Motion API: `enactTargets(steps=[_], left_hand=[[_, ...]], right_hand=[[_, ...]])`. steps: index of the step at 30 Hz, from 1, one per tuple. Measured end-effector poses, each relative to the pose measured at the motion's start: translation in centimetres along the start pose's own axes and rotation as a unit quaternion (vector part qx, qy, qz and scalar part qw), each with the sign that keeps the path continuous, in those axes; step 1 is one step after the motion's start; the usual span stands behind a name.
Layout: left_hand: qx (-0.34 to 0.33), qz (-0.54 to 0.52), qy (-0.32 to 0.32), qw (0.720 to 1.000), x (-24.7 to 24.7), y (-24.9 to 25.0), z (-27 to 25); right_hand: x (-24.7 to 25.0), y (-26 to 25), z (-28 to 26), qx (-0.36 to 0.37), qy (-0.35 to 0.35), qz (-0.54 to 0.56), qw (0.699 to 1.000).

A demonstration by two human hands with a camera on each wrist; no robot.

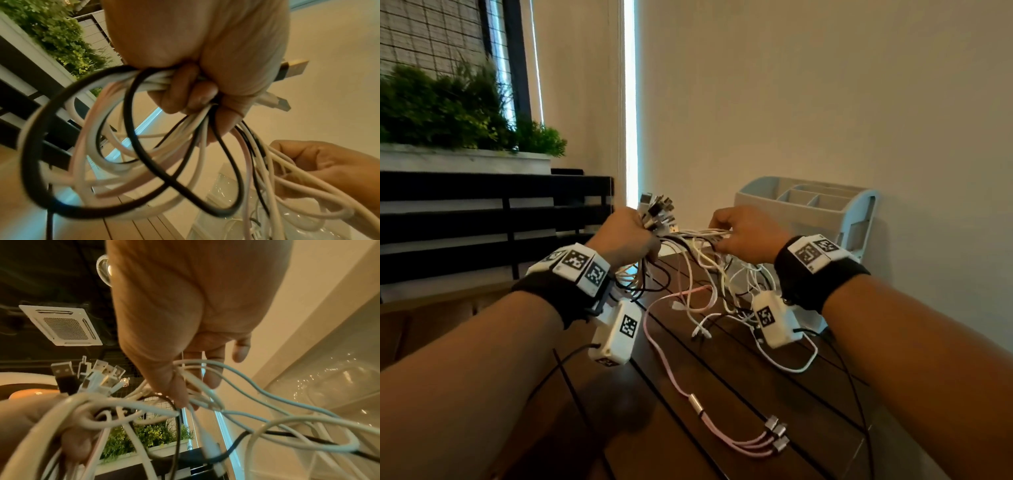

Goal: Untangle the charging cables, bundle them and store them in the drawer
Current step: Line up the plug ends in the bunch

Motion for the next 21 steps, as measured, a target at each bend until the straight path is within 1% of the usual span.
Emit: enactTargets(steps=[1, 2, 3, 5, 6, 7, 8, 9, 10, 11, 13, 14, 16, 18, 21], left_hand=[[-0.002, 0.004, 0.0, 1.0, -0.2, -0.2, -0.1], [-0.005, 0.008, 0.0, 1.0, -0.3, -0.5, -0.1], [-0.009, 0.012, -0.002, 1.0, -0.4, -0.6, -0.1], [-0.016, 0.023, -0.001, 1.0, -0.5, -0.9, -0.1], [-0.018, 0.027, 0.0, 0.999, -0.5, -1.1, -0.1], [-0.02, 0.029, -0.001, 0.999, -0.6, -1.1, -0.1], [-0.021, 0.03, -0.004, 0.999, -0.7, -1.1, -0.1], [-0.022, 0.03, -0.007, 0.999, -0.8, -1.1, -0.1], [-0.021, 0.026, -0.008, 0.999, -1.0, -1.0, 0.0], [-0.017, 0.018, -0.007, 1.0, -1.1, -1.0, 0.1], [-0.011, 0.001, -0.004, 1.0, -1.2, -0.8, 0.2], [-0.008, -0.001, -0.006, 1.0, -1.2, -0.8, 0.2], [0.0, 0.005, -0.015, 1.0, -1.0, -0.8, 0.1], [0.012, 0.014, -0.012, 1.0, -0.2, -1.4, -0.1], [0.033, 0.019, 0.01, 0.999, 1.6, -2.2, 0.0]], right_hand=[[0.1, 0.2, 0.1, -0.011, -0.001, -0.006, 1.0], [0.2, 0.4, 0.0, -0.02, -0.016, 0.0, 1.0], [0.2, 0.6, 0.0, -0.025, -0.049, 0.013, 0.998], [0.1, 1.0, -0.3, -0.023, -0.108, 0.068, 0.992], [0.3, 0.9, -0.6, -0.019, -0.106, 0.113, 0.988], [0.6, 0.8, -0.8, -0.014, -0.074, 0.156, 0.985], [0.9, 0.4, -1.1, -0.007, -0.014, 0.172, 0.985], [1.1, -0.2, -1.3, 0.008, 0.047, 0.156, 0.987], [1.2, -1.0, -1.5, 0.024, 0.084, 0.13, 0.988], [0.9, -1.9, -1.7, 0.036, 0.084, 0.101, 0.991], [-0.6, -3.5, -2.1, 0.049, -0.001, 0.037, 0.998], [-1.4, -3.6, -2.3, 0.055, -0.031, 0.02, 0.998], [-2.4, -2.5, -2.4, 0.045, -0.042, 0.026, 0.998], [-2.4, 0.0, -2.5, -0.012, -0.049, 0.04, 0.998], [-2.2, 4.6, -3.3, -0.091, -0.071, -0.039, 0.993]])
Point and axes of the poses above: each hand's wrist, its own z-axis towards the middle knuckle, its own x-axis out of the back of the hand, y = z × x, the point moved 2 cm from there along z, towards the middle knuckle, and after that the axes turned 8 degrees about -z, right-handed, at the moved point
